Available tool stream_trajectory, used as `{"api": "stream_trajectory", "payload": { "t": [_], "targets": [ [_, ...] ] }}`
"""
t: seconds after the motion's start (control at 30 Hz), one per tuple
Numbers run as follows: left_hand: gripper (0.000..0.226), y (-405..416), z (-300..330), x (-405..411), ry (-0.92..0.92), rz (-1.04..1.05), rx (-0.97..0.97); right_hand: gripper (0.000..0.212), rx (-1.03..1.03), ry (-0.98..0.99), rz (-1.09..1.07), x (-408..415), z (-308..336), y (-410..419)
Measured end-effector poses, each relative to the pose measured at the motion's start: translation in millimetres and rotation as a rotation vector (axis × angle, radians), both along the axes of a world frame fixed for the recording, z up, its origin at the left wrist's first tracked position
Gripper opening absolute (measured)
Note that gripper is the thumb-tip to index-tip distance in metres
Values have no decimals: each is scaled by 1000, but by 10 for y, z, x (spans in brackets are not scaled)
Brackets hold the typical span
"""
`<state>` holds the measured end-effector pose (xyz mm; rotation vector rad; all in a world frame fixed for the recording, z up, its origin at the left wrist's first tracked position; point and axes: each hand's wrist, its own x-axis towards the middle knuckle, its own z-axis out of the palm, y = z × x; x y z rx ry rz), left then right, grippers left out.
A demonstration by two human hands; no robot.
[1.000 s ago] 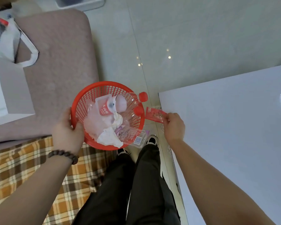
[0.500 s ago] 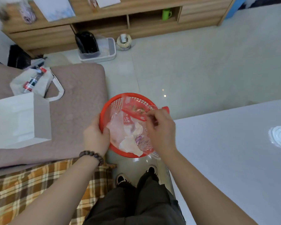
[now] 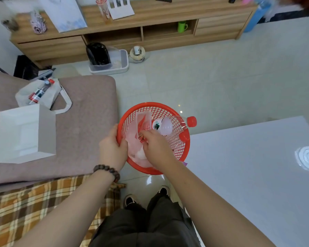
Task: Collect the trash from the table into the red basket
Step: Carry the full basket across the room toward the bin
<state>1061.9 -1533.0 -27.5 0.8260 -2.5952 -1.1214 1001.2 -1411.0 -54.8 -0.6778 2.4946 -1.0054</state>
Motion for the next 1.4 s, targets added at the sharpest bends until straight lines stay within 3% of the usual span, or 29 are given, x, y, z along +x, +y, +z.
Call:
{"api": "stream_trajectory", "payload": {
  "t": [0.23,0.4,0.6,0.8,1.13,1.4],
  "targets": [
    [48,-8,-115,-96,-55,96,-30,33,-230,42,-136,-116,158,391],
    [46,-24,-128,-189,-50,137,-30,32,-262,114,-389,-318,35,818],
    [45,-33,-104,-372,-28,116,18,55,-144,-111,-452,-549,-231,1003],
    [46,-143,-110,-678,-17,98,61,49,-329,-156,-412,-716,-243,812],
    [36,-675,-432,-1614,9,29,72,45,-242,-120,-474,-1568,-435,258],
    [28,-1691,-536,-2829,-16,-80,104,54,-211,-185,-510,-2732,-467,-550]
  ]
}}
